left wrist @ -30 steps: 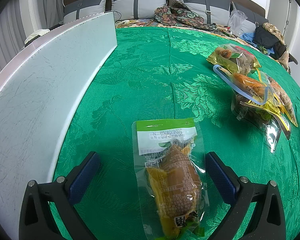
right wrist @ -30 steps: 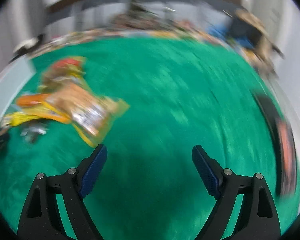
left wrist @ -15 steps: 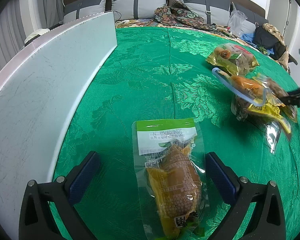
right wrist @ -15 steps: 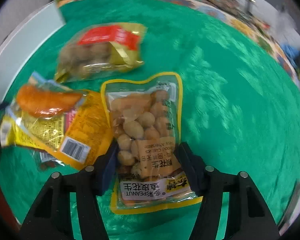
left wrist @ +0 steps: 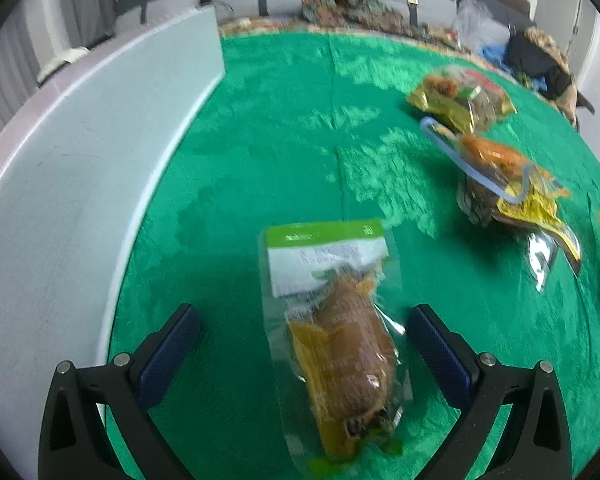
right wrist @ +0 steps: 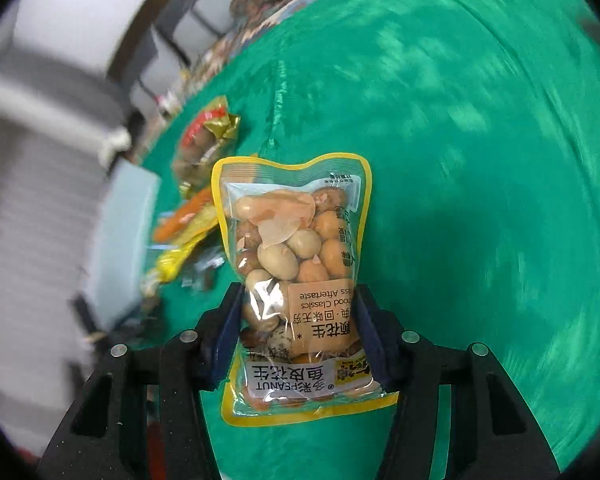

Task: Organize snacks
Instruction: 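Grasp the yellow peanut bag with the right tool while the left holds the green-label bag, then carry both bags into the white box and open both tools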

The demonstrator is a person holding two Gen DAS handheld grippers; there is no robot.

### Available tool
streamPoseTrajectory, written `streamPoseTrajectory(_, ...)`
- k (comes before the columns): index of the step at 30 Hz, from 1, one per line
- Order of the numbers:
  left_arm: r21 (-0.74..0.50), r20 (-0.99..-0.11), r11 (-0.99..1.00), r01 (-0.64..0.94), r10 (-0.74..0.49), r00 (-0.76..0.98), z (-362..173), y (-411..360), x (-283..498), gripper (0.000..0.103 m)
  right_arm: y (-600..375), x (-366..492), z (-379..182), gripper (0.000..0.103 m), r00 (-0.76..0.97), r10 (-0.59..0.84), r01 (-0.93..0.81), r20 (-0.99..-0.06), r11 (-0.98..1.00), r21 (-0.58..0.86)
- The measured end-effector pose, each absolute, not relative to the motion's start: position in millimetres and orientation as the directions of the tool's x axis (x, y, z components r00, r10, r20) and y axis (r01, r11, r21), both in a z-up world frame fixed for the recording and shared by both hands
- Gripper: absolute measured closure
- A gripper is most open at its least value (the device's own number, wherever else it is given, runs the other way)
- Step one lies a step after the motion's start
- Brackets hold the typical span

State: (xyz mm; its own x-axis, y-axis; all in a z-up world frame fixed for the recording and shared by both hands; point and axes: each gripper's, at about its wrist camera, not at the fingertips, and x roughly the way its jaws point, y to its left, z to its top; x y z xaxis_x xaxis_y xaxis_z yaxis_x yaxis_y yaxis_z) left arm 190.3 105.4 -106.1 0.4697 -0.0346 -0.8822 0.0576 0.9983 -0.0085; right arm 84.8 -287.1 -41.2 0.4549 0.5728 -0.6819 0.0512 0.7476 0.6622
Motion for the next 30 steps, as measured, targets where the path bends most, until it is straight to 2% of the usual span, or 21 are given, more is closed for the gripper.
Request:
streamPoseTrajectory(2,-0.006,-0.883,0.996,0.086,-0.045,0.467,-101,101,188,0.019,-298,63,-49,0.046,0.483,0.629,0.086,-0.610,0.659,0.748)
streamPoseTrajectory(3,-0.011,-0.881,0.993,0.115,-0.064,0.469,-97,98,185,0.039,-300,56,-51,0.046,0.492,0.642,0.092,-0.588,0.634,0.768)
streamPoseTrajectory(4,-0.015,-0.886,0.991,0.133,-0.074,0.457,-95,95,184,0.041,-301,49,-51,0.046,0.501,0.651,0.093,-0.570,0.615,0.783)
streamPoseTrajectory(8,-0.125,-0.880,0.982,0.143,-0.176,0.441,-92,101,173,0.043,-296,27,-51,0.046,0.534,0.702,0.080,-0.471,0.513,0.855)
streamPoseTrajectory(10,-0.227,-0.855,0.966,0.122,-0.258,0.449,-86,110,164,0.043,-289,22,-48,0.046,0.543,0.722,0.064,-0.428,0.473,0.879)
streamPoseTrajectory(17,-0.431,-0.762,0.901,0.048,-0.391,0.517,-52,131,136,0.043,-247,28,-33,0.046,0.501,0.767,0.009,-0.400,0.458,0.889)
streamPoseTrajectory(20,-0.499,-0.706,0.866,0.029,-0.426,0.565,-25,151,123,0.042,-219,39,-22,0.046,0.468,0.807,-0.017,-0.361,0.416,0.909)
streamPoseTrajectory(25,-0.514,-0.647,0.857,-0.028,-0.367,0.668,27,221,108,0.042,-138,73,17,0.046,0.377,0.868,-0.128,-0.322,0.393,0.910)
streamPoseTrajectory(30,-0.419,-0.678,0.887,-0.196,-0.161,0.718,46,316,92,0.042,-3,108,70,0.046,0.220,0.938,-0.282,-0.267,0.324,0.903)
